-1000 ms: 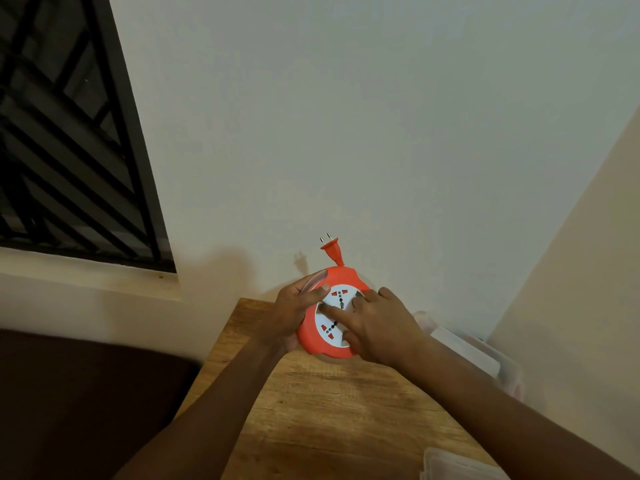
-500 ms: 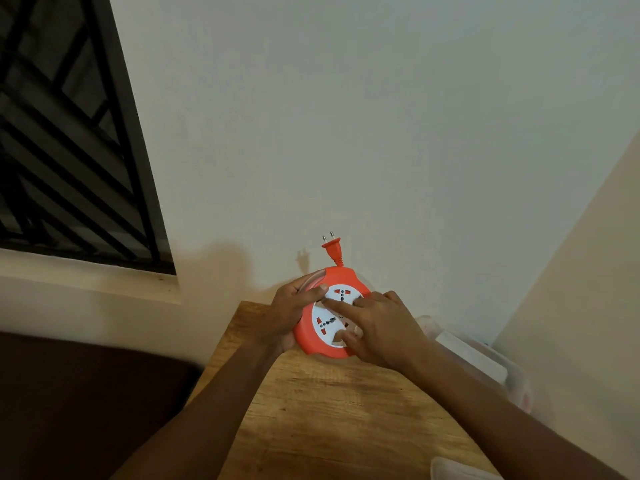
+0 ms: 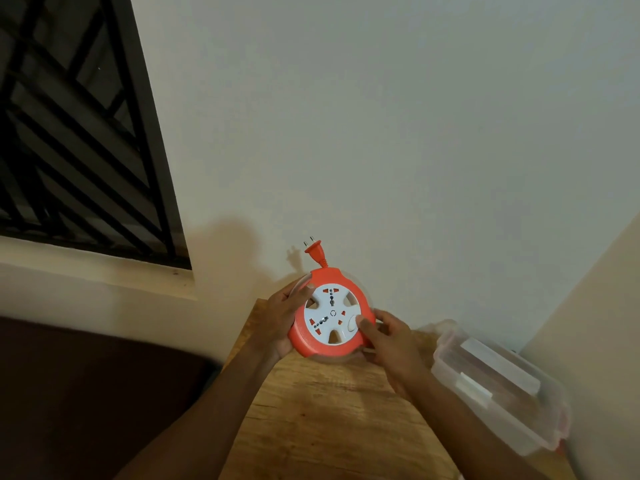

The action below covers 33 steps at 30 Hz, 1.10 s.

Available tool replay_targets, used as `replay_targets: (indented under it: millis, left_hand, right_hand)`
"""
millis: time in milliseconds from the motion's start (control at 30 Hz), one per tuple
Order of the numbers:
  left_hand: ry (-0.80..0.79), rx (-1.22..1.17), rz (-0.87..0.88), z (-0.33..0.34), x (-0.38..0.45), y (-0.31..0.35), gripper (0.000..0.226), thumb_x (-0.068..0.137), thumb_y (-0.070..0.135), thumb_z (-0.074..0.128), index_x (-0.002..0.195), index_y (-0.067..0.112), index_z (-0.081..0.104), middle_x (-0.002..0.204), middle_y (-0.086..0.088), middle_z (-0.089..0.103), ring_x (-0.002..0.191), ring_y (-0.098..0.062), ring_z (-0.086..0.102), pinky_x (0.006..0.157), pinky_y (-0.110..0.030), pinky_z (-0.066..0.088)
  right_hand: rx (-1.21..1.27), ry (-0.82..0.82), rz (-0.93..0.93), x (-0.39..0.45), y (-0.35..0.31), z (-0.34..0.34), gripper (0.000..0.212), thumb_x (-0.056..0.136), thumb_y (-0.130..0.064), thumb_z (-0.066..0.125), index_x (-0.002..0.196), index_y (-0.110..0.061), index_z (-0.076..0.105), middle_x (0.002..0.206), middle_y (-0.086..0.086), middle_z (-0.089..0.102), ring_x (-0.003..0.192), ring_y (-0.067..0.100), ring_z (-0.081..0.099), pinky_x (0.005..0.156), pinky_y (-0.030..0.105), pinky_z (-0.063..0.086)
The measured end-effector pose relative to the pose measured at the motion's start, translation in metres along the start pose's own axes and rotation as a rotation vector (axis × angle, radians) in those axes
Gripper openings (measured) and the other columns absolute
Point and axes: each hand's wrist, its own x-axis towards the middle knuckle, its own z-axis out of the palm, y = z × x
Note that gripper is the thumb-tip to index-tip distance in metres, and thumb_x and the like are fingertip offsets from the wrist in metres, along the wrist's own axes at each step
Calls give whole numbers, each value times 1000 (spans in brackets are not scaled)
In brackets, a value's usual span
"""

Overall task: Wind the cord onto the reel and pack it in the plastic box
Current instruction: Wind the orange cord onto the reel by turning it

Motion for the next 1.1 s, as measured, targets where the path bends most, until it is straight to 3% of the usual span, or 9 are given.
replay_targets:
  millis: [133, 233, 400, 567, 667, 733, 833, 967, 1100]
  left_hand:
    - [124, 235, -25, -33, 11, -8, 27, 86, 52, 73, 99, 29, 81, 100, -8, 82, 90, -32, 80, 78, -50, 66]
    - [178, 422, -18, -59, 18, -21, 17, 93, 44, 67, 83, 39, 80, 88, 0, 82, 79, -26, 80, 77, -54, 66]
    - [248, 508, -150, -98, 30, -42, 18, 101, 24, 61, 112, 21, 75, 108, -10, 76, 83, -19, 76, 61, -27, 61]
    - [323, 586, -287, -127, 33, -67, 15, 100, 17, 61, 110, 16, 73, 108, -11, 76, 96, -29, 74, 86, -46, 63]
    - [311, 590, -301, -135, 33, -73, 10, 97, 13, 69, 92, 16, 77, 93, -11, 78, 82, -28, 72, 77, -47, 62]
    - [302, 636, -302, -138, 33, -78, 11, 95, 14, 72, 100, 7, 79, 92, -15, 78, 79, -29, 70, 71, -42, 58]
    - [306, 757, -310, -143, 32, -86, 19, 97, 14, 68, 109, 0, 75, 102, -20, 76, 94, -38, 73, 84, -49, 62]
    - [292, 871, -303, -150, 28, -93, 15, 95, 13, 71, 104, 5, 79, 98, -14, 79, 91, -32, 74, 85, -46, 61]
    - [292, 938, -286, -146, 20, -92, 7, 93, 16, 73, 92, 17, 79, 91, -9, 79, 84, -25, 74, 79, -41, 62]
  right_hand:
    - [140, 25, 120, 8, 24, 32, 41, 79, -38, 74, 115, -23, 62, 96, -4, 75, 84, 20, 73, 65, 37, 60]
    - [229, 71, 234, 16, 49, 57, 38, 84, -24, 73, 119, -13, 61, 105, 9, 72, 86, 27, 73, 71, 45, 61]
    - [231, 120, 319, 33, 82, 88, 34, 85, -10, 72, 118, -8, 63, 103, 10, 72, 83, 28, 73, 69, 50, 60]
    - [107, 161, 333, 55, 106, 98, 38, 82, -5, 74, 118, -6, 63, 102, 10, 71, 84, 26, 72, 69, 43, 61]
    - [39, 220, 346, 65, 120, 100, 40, 79, -5, 77, 116, -2, 64, 102, 12, 70, 86, 26, 69, 70, 39, 60]
    - [-6, 240, 369, 69, 126, 102, 39, 78, -7, 78, 115, -4, 64, 103, 12, 70, 87, 25, 69, 73, 41, 60]
    - [-62, 240, 375, 69, 136, 106, 36, 78, -7, 78, 112, -8, 66, 102, 8, 71, 88, 22, 68, 77, 41, 59]
    - [-118, 235, 308, 62, 144, 111, 28, 77, -1, 74, 99, -17, 71, 86, -6, 72, 77, 8, 68, 67, 28, 57]
    - [-169, 227, 286, 60, 147, 110, 39, 75, 1, 74, 113, -8, 69, 94, 1, 72, 83, 14, 68, 79, 36, 58]
